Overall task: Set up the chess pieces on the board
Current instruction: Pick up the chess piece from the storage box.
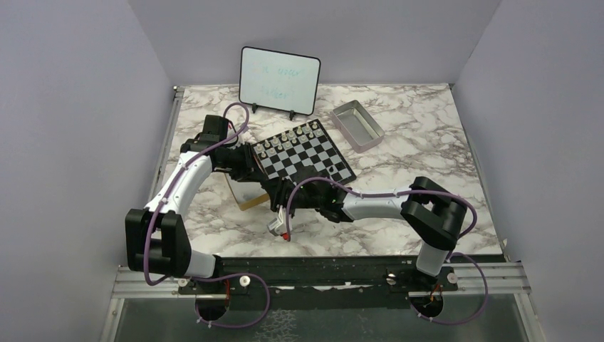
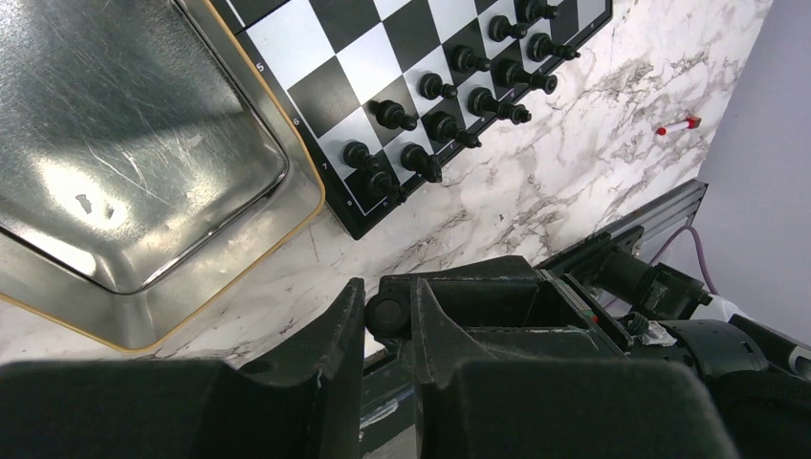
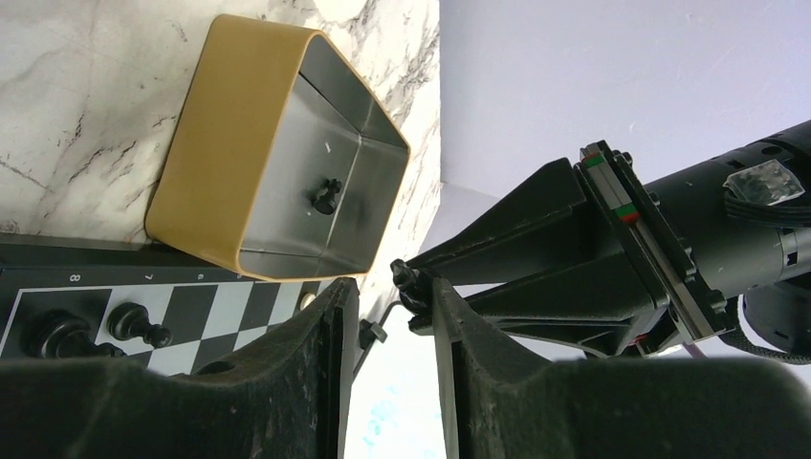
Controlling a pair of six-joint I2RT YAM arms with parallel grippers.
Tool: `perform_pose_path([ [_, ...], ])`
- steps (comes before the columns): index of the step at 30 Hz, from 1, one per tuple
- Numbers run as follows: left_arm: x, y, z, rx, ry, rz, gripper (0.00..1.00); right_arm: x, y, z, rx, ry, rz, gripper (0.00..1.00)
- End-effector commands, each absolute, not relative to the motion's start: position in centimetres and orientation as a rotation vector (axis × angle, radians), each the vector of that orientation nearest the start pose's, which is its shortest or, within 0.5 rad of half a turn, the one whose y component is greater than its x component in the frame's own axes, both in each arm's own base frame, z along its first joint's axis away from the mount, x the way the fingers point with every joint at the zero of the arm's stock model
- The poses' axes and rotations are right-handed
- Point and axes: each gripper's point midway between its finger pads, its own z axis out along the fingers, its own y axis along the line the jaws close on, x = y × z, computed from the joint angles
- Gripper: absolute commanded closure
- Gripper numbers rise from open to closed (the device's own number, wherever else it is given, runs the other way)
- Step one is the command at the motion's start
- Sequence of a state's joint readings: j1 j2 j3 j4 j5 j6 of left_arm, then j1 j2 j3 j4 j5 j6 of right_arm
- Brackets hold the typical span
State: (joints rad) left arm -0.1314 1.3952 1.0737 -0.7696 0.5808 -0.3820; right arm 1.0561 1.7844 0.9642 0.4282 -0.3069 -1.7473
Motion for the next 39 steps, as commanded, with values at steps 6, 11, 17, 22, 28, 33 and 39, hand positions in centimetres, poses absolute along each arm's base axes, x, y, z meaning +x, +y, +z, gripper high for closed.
perform_pose_path([
  [6,27.9,-15.0,16.1,-0.109,2.646,-0.956,0.84,24.0,47.0,13.6,-1.978,0.100,-0.157,0.64],
  [11,27.6,-14.9,15.6,-0.113,2.659,-0.953,0.84,23.7,47.0,13.0,-1.993,0.099,-0.159,0.64],
  [17,27.5,-14.8,15.3,-0.119,2.666,-0.944,0.84,23.5,47.1,13.2,-2.001,0.095,-0.152,0.67],
  [22,27.5,-14.7,15.5,-0.115,2.659,-0.939,0.83,23.6,46.9,12.9,-2.002,0.115,-0.154,0.97],
  [28,28.5,-14.4,16.7,-0.119,2.611,-0.897,0.63,23.5,46.6,14.0,-1.942,0.182,-0.124,0.99],
  [33,31.1,-14.6,19.9,-0.064,2.483,-0.886,0.53,24.0,45.6,15.1,-1.847,0.343,-0.090,0.99],
  [39,34.8,-13.9,23.8,-0.001,2.304,-0.780,0.52,24.9,43.7,17.1,-1.674,0.617,0.039,0.99],
])
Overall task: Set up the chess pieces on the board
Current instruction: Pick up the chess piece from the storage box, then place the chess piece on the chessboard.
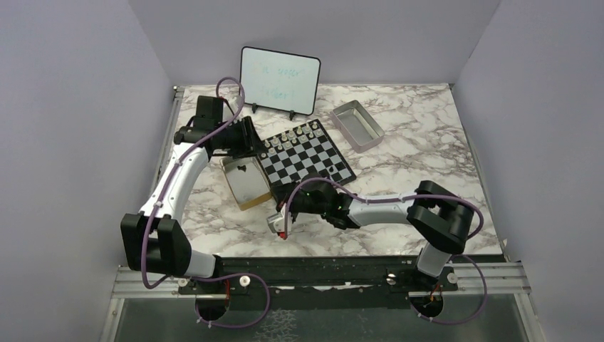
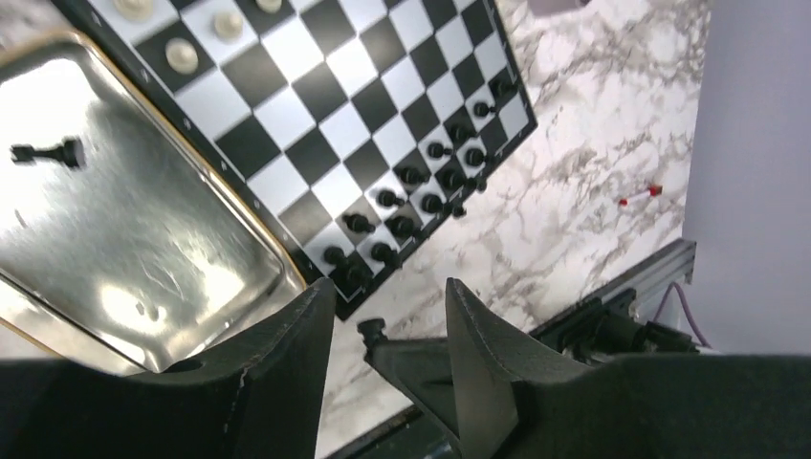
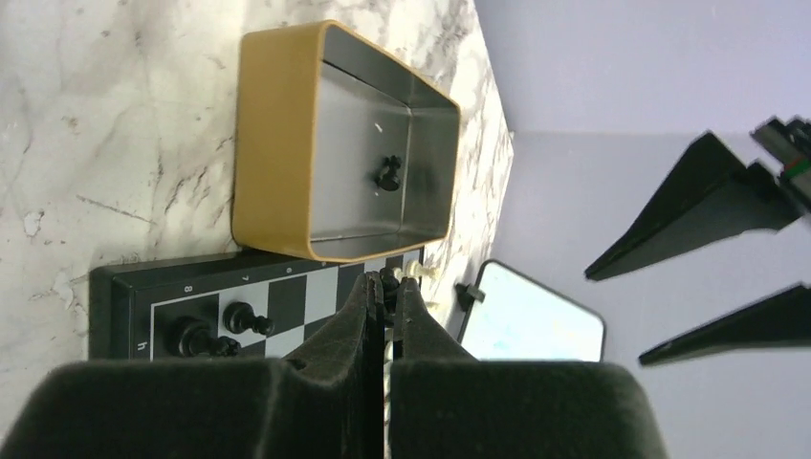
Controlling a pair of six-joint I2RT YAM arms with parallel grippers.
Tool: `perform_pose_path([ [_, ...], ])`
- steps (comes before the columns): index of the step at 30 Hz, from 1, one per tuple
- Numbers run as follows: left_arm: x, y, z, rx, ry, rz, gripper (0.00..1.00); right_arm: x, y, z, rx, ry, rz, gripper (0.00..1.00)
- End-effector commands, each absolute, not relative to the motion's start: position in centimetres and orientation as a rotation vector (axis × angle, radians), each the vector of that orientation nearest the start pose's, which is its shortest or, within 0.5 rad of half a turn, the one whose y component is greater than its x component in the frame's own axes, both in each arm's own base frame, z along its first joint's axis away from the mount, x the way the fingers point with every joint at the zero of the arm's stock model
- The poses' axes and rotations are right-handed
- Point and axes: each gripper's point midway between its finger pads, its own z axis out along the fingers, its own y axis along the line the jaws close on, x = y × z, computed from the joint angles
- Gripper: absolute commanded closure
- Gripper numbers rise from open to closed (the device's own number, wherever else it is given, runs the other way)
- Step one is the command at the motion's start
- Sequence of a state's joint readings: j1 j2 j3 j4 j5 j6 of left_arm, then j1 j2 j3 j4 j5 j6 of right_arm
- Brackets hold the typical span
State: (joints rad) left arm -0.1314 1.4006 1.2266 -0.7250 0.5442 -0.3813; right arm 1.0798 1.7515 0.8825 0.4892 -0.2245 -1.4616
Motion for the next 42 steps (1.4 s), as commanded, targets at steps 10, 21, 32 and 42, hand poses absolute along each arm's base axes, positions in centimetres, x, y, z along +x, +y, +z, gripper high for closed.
perform_pose_path([
  [10,35.8,-11.2,24.4,-0.033,2.150,-0.584,0.48,29.2,38.4,20.3,-1.301,1.047,0.266,0.99],
  [21,32.3,-13.0,19.6,0.065,2.176,-0.728,0.45,34.3,28.2,20.0,-0.770,1.403,0.285,0.99],
  [32,30.3,-12.6,18.6,0.083,2.180,-0.710,0.44,35.2,20.2,15.4,-0.420,1.609,0.187,0.99],
  [42,30.2,-12.6,18.3,0.089,2.187,-0.708,0.43,35.0,18.2,12.2,-0.209,1.661,0.242,0.97],
])
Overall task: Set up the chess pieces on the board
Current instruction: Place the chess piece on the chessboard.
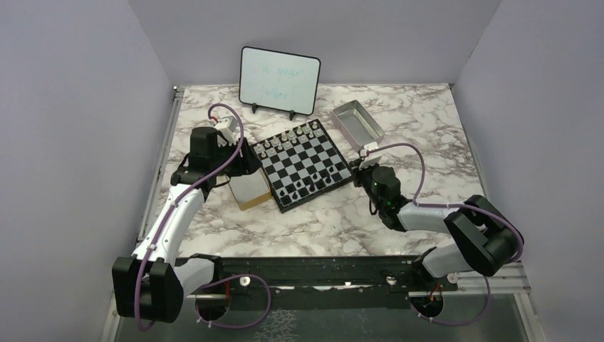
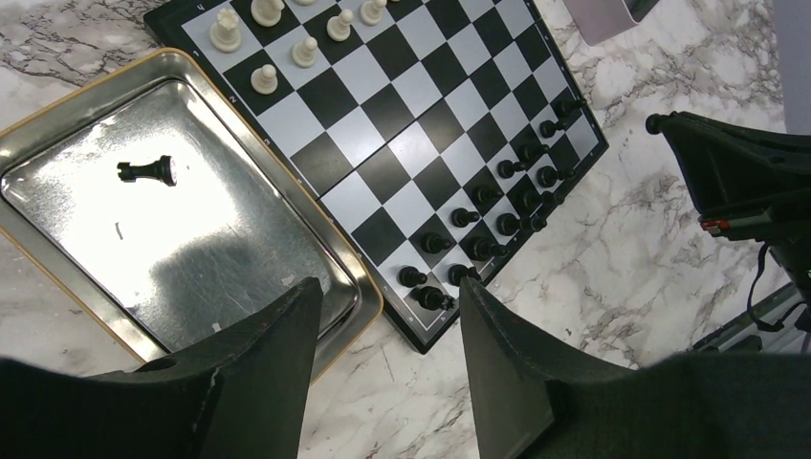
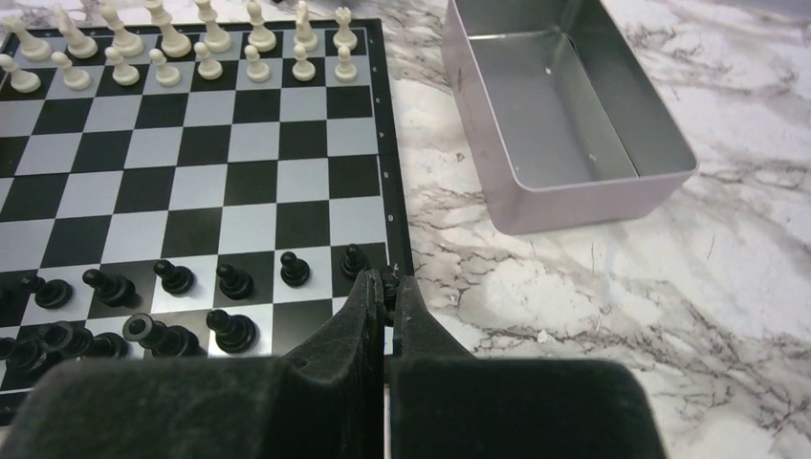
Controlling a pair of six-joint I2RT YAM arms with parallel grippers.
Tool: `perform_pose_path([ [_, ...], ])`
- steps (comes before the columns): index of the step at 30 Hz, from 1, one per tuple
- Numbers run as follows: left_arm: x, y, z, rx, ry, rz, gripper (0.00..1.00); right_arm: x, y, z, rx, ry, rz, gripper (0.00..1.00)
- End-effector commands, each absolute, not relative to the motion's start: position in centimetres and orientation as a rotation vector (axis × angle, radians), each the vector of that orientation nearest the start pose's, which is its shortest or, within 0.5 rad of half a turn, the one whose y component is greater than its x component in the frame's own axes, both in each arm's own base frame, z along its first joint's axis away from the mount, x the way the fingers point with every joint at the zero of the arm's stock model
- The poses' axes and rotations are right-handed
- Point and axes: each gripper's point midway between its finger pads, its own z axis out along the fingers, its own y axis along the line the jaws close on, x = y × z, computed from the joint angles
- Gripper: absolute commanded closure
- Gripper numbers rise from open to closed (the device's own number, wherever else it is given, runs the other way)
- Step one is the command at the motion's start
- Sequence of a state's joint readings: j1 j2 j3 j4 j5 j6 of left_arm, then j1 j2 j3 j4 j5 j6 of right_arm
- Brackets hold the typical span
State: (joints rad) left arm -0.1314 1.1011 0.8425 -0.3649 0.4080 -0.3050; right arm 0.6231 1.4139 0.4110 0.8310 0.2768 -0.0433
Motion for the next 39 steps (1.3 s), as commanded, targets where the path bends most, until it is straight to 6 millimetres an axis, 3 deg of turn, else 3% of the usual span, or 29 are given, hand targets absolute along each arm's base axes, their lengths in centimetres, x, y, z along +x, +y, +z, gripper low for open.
perform_pose_path([
  [1,30.2,-12.6,18.3,0.090,2.187,-0.707,0.43,34.9,18.2,11.9,-0.202,1.666,0.249,0.97],
  [9,30.3,-12.7,18.2,0.093,2.191,-0.713,0.42,34.4,18.6,10.6,-0.191,1.646,0.310,0.96],
  [27,30.3,-12.9,17.9,0.097,2.201,-0.718,0.39,35.2,20.3,8.3,-0.257,1.625,0.340,0.92],
  [39,30.2,-12.9,17.7,0.100,2.208,-0.719,0.39,35.0,20.8,8.0,-0.266,1.616,0.371,0.92],
])
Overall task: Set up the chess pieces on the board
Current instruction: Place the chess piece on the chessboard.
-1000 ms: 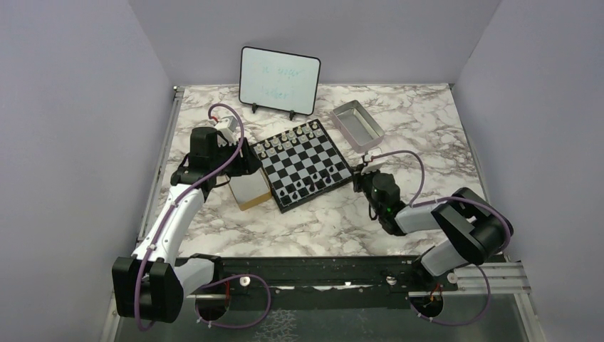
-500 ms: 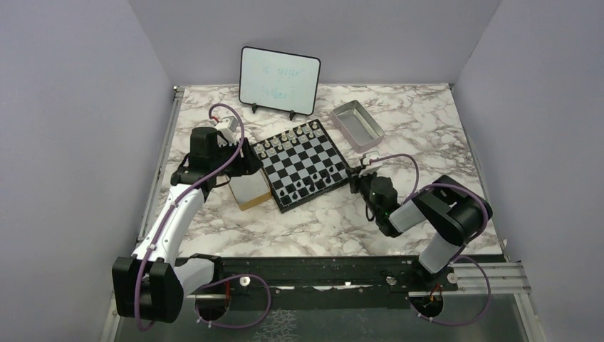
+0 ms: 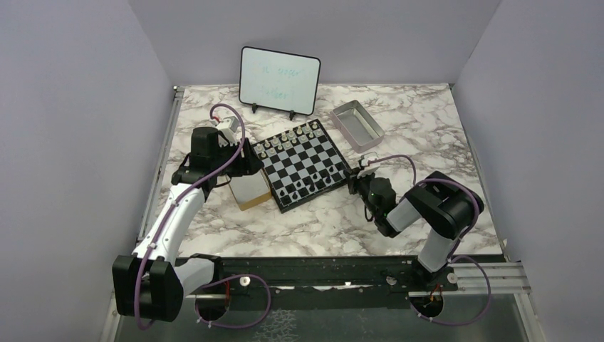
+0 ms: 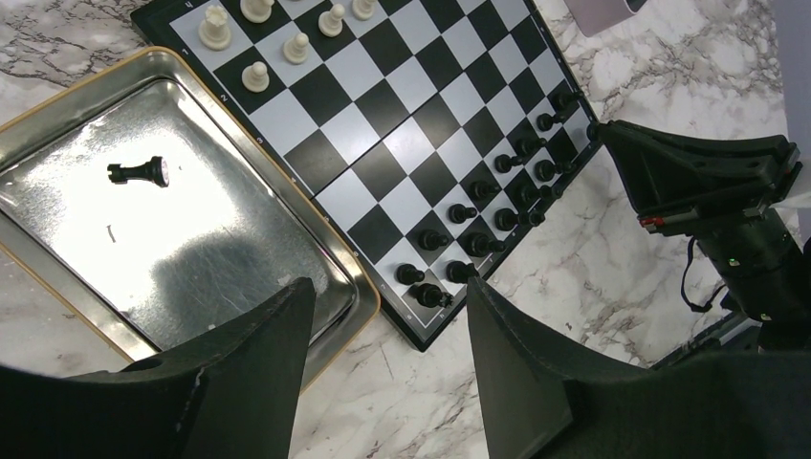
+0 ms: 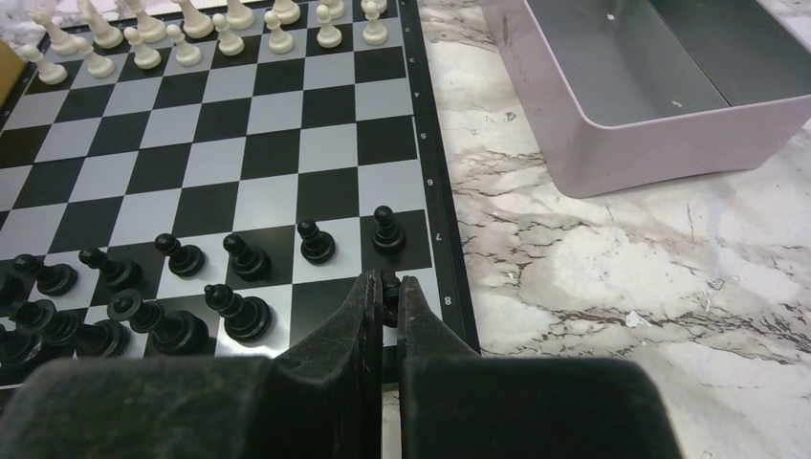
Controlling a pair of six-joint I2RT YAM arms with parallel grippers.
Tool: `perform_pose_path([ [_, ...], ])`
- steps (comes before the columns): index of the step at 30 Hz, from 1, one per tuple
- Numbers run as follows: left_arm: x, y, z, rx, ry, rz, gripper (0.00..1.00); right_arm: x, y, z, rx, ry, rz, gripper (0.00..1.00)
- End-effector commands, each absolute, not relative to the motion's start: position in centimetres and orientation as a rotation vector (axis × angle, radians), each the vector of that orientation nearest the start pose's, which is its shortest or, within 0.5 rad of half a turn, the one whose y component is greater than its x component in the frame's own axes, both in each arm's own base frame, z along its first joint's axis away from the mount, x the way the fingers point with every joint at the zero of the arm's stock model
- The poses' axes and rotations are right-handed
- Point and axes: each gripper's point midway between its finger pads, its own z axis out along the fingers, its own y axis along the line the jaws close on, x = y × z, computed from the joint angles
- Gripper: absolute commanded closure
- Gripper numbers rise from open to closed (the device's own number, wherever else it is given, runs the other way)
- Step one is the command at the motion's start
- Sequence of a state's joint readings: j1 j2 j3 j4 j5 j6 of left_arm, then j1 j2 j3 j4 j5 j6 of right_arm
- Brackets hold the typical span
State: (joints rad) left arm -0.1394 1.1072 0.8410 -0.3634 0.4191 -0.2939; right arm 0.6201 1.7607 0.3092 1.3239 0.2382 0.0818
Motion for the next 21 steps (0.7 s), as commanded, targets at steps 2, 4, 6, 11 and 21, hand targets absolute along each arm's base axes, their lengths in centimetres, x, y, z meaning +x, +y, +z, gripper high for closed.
perform_pose_path([
  [2,30.2,-12.9,17.8,0.101,2.206,-0.716,0.39,35.0,21.0,8.0,-0.276,1.616,0.381,0.92],
  [4,30.3,-12.9,17.8,0.100,2.203,-0.713,0.39,35.0,21.4,8.0,-0.287,1.616,0.398,0.91],
  [6,30.2,-12.9,17.8,0.101,2.205,-0.715,0.38,34.8,21.8,8.1,-0.302,1.615,0.419,0.91],
  [11,30.2,-12.9,17.8,0.103,2.204,-0.713,0.38,34.8,22.4,8.0,-0.316,1.617,0.447,0.90],
  [21,30.2,-12.9,17.9,0.103,2.204,-0.708,0.38,34.2,22.7,7.2,-0.341,1.636,0.471,0.90],
])
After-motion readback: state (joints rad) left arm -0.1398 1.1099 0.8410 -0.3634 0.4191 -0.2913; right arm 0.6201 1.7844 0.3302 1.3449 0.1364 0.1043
